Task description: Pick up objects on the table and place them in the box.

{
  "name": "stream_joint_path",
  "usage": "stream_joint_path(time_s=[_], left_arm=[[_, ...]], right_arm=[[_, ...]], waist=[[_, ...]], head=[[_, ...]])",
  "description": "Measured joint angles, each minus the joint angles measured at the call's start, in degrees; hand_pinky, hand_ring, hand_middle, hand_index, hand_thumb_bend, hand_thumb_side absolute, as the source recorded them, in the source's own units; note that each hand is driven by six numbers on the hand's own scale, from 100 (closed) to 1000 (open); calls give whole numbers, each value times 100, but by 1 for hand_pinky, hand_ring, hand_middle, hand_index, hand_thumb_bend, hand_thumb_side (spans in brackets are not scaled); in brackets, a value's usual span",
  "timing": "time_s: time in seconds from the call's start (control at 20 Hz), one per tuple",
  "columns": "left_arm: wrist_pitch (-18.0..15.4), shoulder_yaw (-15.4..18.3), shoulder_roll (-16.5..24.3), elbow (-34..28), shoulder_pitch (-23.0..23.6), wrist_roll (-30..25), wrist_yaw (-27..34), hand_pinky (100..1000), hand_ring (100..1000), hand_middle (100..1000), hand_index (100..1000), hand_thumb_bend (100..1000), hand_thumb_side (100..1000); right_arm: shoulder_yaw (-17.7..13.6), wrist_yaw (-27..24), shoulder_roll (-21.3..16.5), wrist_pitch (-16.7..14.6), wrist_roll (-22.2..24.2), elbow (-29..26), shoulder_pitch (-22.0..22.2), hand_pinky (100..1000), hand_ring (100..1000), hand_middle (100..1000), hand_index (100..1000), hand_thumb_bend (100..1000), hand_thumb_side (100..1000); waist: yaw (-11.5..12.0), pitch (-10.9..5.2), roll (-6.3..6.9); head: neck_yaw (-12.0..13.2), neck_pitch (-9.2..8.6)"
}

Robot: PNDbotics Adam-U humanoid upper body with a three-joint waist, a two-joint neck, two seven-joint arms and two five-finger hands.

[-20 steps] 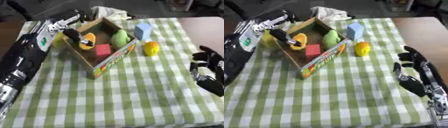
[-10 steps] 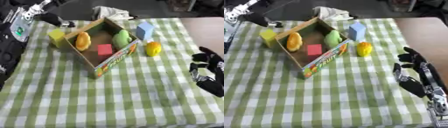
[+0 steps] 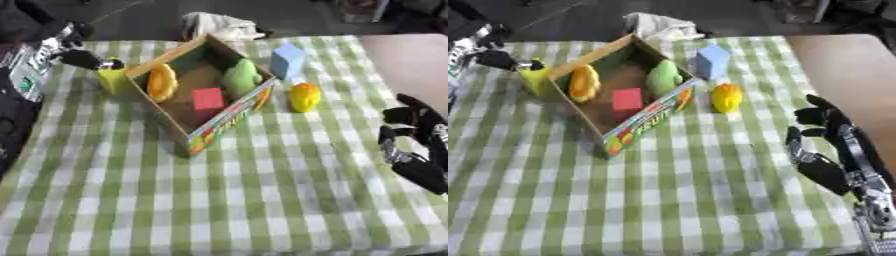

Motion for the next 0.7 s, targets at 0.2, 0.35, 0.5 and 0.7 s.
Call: stream_joint_path(time_s=[0.2, 0.35, 0.5, 0.7], left_arm=[[-14, 25, -68, 106, 38, -128, -43, 792, 749, 755, 851, 814, 447], [-22, 27, -111, 173, 48, -190, -75, 790, 746, 752, 852, 806, 433], [-6, 27, -155, 208, 66, -173, -125, 782, 735, 740, 842, 790, 410], [57, 27, -198, 236, 86, -6, -217, 754, 688, 687, 815, 730, 352]], right_arm=[[0, -3, 0, 1, 1, 1, -1, 724, 794, 749, 959, 122, 272], [0, -5, 1, 1, 2, 1, -5, 724, 795, 750, 960, 120, 273], [0, -7, 1, 2, 3, 8, -22, 725, 795, 750, 960, 118, 274], [0, -9, 1, 1, 5, 22, -30, 725, 795, 750, 960, 115, 275]], waist=[[-8, 16, -18], [-22, 23, -32], [-41, 51, -31], [-51, 56, -34]], head=[[4, 0], [7, 0], [10, 0], [12, 0]])
